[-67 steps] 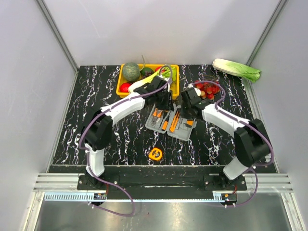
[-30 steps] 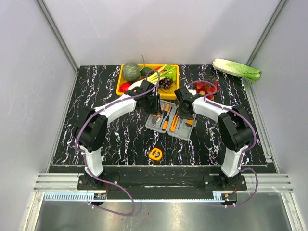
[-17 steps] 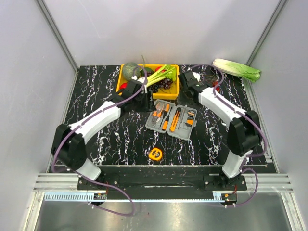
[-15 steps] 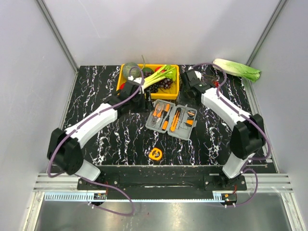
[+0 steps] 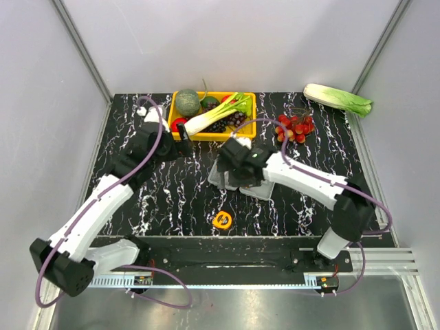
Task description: Pack the tool kit
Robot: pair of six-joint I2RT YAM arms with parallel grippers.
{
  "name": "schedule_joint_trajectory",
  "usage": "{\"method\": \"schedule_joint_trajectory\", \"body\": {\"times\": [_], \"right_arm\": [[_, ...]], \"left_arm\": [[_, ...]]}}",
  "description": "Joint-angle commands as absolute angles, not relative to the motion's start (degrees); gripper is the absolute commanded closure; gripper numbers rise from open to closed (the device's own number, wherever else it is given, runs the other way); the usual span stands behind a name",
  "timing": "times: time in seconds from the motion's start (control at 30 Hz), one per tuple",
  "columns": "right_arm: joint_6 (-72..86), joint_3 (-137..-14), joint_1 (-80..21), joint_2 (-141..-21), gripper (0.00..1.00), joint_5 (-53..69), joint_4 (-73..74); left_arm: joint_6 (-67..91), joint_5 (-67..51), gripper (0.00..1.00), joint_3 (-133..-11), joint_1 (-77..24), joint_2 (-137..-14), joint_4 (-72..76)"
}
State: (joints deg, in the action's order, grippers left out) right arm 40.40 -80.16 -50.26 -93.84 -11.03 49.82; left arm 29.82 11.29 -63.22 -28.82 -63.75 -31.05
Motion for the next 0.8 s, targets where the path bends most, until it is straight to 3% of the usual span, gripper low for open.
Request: {"method": "schedule_joint_trajectory", "body": {"times": [0.0, 0.43, 0.63, 0.77], "right_arm": [[50.5, -82.8, -57.5, -99.1, 0.01, -14.1, 55.3], [60.3, -86.0, -66.0, -110.6, 0.01, -13.4, 56.1], [42.3, -78.2, -66.3, -104.8, 0.02, -18.1, 43.7], [28.6, -75.0, -66.0, -102.7, 0.01, -9.0, 37.4]], "left_arm": [[30.1, 16.4, 0.01, -63.7, -28.2, -58.9, -34.2], [30.1, 17.7, 0.01, -57.7, -28.1, -51.7, -37.6], [29.8, 16.5, 0.01, -56.1, -28.9, -50.4, -37.6], [28.4, 16.5, 0.01, -56.8, -29.4, -49.8, -37.8]]}}
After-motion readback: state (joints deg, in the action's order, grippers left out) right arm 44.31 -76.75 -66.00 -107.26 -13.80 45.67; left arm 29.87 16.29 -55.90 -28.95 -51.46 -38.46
